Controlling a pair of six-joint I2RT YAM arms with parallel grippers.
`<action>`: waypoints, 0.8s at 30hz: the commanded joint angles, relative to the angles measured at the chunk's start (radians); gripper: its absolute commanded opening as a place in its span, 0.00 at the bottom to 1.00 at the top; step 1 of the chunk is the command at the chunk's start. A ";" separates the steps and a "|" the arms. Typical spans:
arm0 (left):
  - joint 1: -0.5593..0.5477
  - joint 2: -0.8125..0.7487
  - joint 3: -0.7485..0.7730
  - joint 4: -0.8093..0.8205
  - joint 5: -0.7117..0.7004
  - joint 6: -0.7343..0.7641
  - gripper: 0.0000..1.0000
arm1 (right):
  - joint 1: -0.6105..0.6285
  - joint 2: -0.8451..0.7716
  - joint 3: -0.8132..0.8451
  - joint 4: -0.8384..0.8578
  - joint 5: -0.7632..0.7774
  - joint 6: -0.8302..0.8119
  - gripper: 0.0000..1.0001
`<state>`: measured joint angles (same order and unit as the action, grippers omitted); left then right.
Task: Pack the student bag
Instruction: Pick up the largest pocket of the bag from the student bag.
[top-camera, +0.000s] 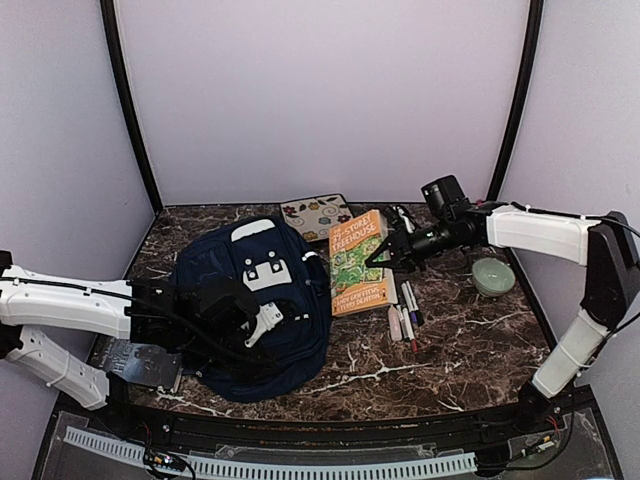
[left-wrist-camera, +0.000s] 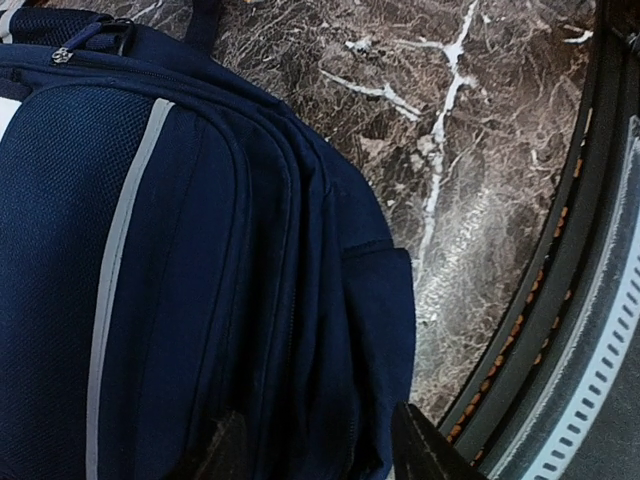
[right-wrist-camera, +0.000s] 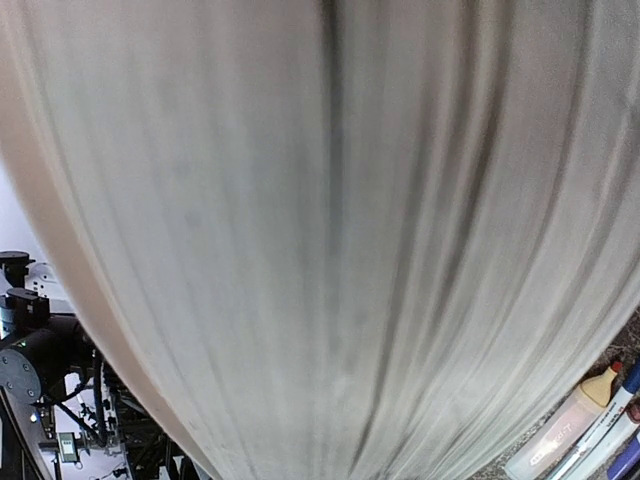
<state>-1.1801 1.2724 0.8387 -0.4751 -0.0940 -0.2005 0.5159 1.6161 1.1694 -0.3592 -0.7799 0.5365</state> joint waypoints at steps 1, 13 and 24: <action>-0.021 0.064 0.072 -0.085 -0.135 0.072 0.52 | -0.008 -0.016 0.011 0.115 -0.089 -0.018 0.00; -0.032 0.131 0.070 -0.068 -0.113 0.111 0.50 | -0.008 -0.076 -0.058 0.154 -0.104 -0.030 0.00; -0.034 0.207 0.096 0.013 -0.080 0.047 0.47 | -0.008 -0.086 -0.072 0.177 -0.126 -0.037 0.00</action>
<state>-1.2098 1.4239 0.9012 -0.4744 -0.1772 -0.1211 0.5114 1.5787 1.0988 -0.2749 -0.8543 0.5236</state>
